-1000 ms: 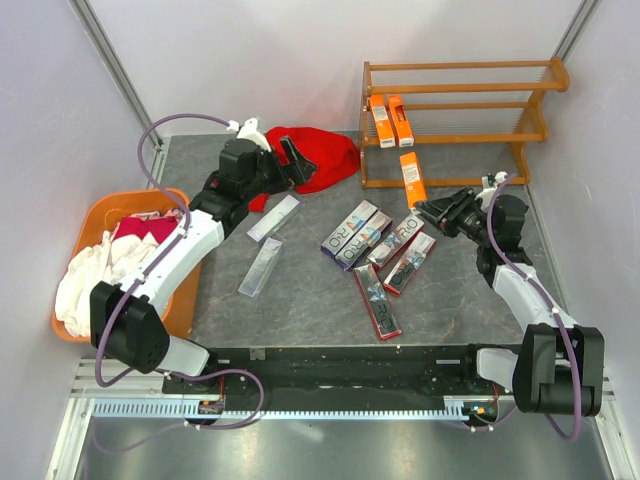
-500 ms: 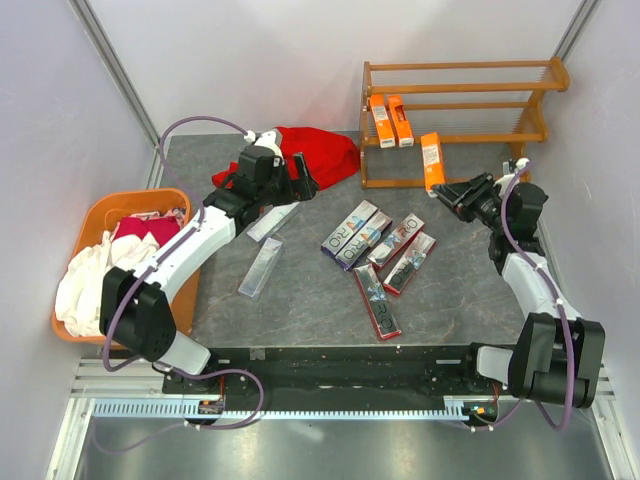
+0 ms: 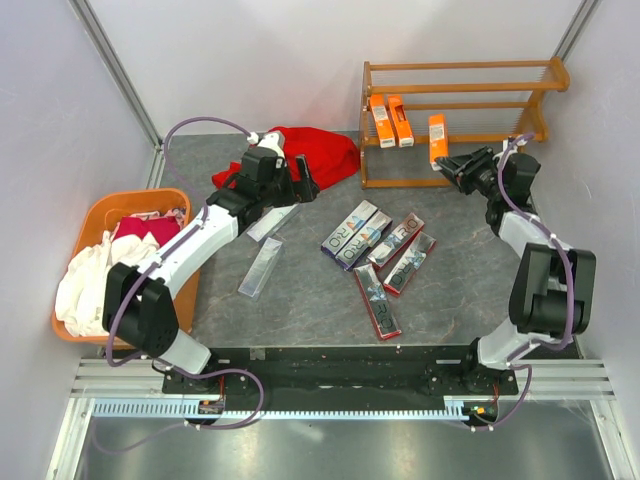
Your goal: Place and organize the toothpastes onto the shelf
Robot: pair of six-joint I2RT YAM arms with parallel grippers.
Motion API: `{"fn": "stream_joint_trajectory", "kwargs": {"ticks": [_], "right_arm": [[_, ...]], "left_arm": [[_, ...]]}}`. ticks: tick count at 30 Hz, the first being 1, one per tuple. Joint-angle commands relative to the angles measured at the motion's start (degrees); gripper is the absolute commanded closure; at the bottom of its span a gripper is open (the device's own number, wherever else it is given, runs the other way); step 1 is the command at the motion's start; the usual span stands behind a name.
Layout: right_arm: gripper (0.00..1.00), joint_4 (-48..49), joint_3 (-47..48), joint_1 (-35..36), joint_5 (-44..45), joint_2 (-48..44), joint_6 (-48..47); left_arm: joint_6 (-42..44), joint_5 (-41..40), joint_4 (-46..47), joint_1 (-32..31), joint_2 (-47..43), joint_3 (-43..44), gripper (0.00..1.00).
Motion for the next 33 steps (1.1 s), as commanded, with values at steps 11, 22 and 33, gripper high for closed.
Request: {"fn": "stream_joint_trajectory", "kwargs": {"ticks": [11,22,33], "right_arm": [[0.78,12.75,18.66,3.09,-0.15,17.62,8.80],[0.76,14.60,27.45,4.76,-0.77,28.35,12.32],[0.62,16.62,28.08,5.82,-1.56,31.26,14.78]], "left_arm": [[1.35,-0.45,1.27,-2.20,1.72,-1.54,0.00],[1.27,-0.45,1.27,-3.43,2.34,-1.90,0.00],[1.09,-0.54,1.27,-3.87,2.95,-2.34,0.00]]}}
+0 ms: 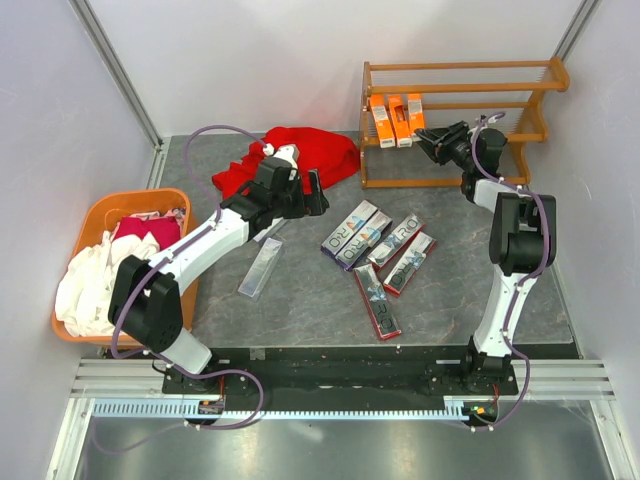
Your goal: Place and organize the toothpastes onto the shelf
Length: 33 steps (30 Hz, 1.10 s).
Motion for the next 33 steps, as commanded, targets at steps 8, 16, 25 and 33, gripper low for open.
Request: {"fn": "stream_joint_trajectory", "kwargs": {"ticks": [8,16,25,33], "right_arm": [[0.25,5.72,-2.19,0.33,0.41,-2.17,1.47],[0.02,0.27,-6.59,-0.46,2.35,-7.27,-2.83],[0.02,1.14,-11.51,-0.72,-0.02,-10.70,-4.07],[0.02,-0.34,-20.63,-1.16,-0.55,-18.25,-6.87]], "left_arm": [[1.09,-0.63,1.14,-0.39,0.35,-0.70,0.00],[1.79,-1.68,0.79,-0.39,-0.53,-0.88,0.00],[2.76,-3.70,-0.70,-0.39,-1.32,-0.79,0.00],[4.43,-8.00,-3.60,-0.39,-1.49,-0.61,0.00]]}}
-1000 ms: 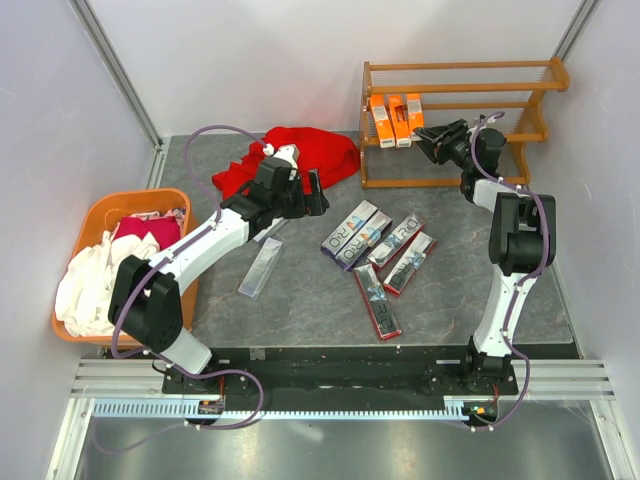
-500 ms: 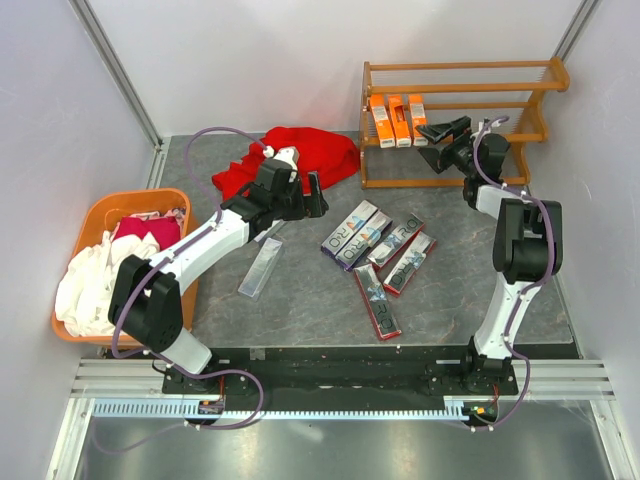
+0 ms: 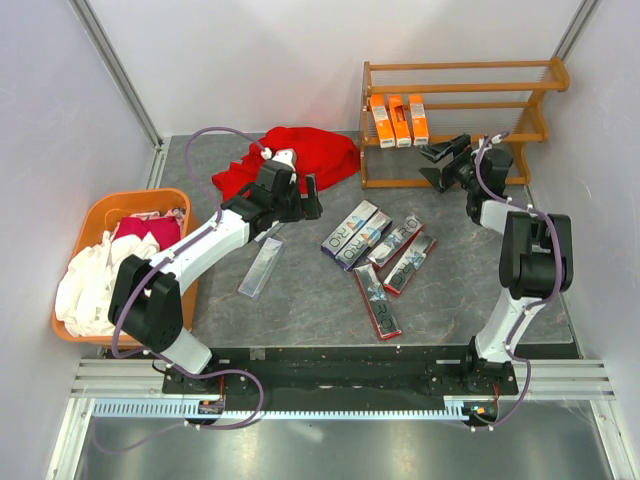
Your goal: Place and organize the toothpastes onto the shelf
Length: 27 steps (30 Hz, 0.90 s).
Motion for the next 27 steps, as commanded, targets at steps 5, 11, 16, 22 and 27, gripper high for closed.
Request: {"fn": "stream_joint_trajectory", "kwargs": {"ticks": [5,11,16,22,27], "right_arm": [[0.02,-2.28,-9.64,-0.64,-0.48,-12.14,-6.69],[0.02,-8.69,-15.26,-0.55,-0.66,-18.39,-10.91],[0.02,-12.39,-19.04,-0.37,-2.06,-22.43,-14.08],[0.02,-13.71,-25.37,-0.02,-2.94,-24.89,-16.46],[0.02,-13.71,-28.28,0.24,-3.30,-25.42,-17.07]], "left_arm": [[4.13,-6.53,-5.92,-0.24,-0.40,0.66,0.00],[3.43,-11.37,-12.51,0.37,0.04,-0.48,0.00],[3.07,-13.39,-16.73,0.99,2.06,-0.84,0.00],[1.84,-14.80,-19.02,1.08,4.88,-3.64,0.00],[1.40,-14.80,-17.71,0.99,7.69,-5.49,0.00]]}}
